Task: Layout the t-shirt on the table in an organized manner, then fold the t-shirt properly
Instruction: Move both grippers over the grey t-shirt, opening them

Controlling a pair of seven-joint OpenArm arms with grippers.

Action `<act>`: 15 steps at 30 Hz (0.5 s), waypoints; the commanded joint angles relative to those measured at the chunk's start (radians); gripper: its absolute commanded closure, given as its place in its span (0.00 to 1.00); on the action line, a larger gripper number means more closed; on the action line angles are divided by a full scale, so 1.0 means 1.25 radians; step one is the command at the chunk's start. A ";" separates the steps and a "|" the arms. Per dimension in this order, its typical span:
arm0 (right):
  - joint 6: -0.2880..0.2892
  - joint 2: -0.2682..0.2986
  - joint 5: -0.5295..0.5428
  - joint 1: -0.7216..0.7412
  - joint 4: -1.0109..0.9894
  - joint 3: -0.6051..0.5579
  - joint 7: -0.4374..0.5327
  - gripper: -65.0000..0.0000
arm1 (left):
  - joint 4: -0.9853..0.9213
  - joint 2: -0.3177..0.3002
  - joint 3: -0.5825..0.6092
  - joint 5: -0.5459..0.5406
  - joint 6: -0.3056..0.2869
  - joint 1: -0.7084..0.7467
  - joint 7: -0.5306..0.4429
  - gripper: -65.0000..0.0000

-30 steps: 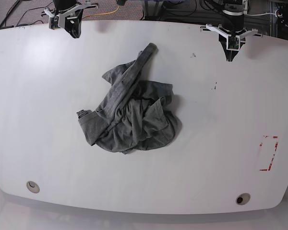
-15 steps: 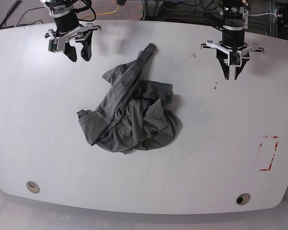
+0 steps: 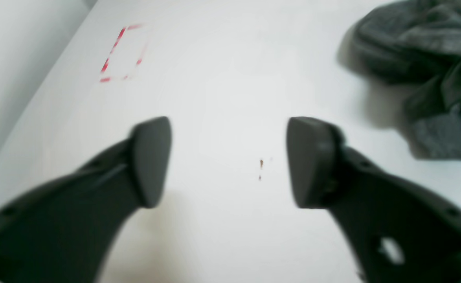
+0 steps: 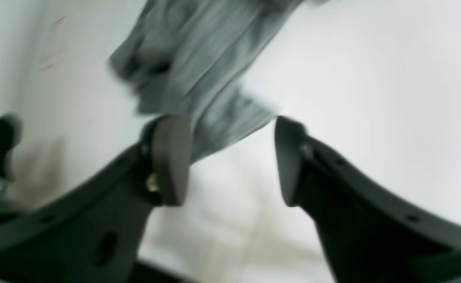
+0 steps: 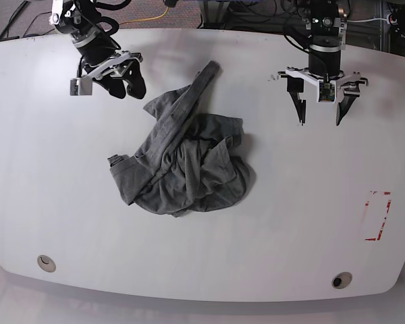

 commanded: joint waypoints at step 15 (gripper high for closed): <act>0.068 0.010 0.040 0.108 0.011 -0.053 -0.155 0.46 | 0.013 -0.003 -0.006 -0.001 -0.026 -0.020 -0.021 0.23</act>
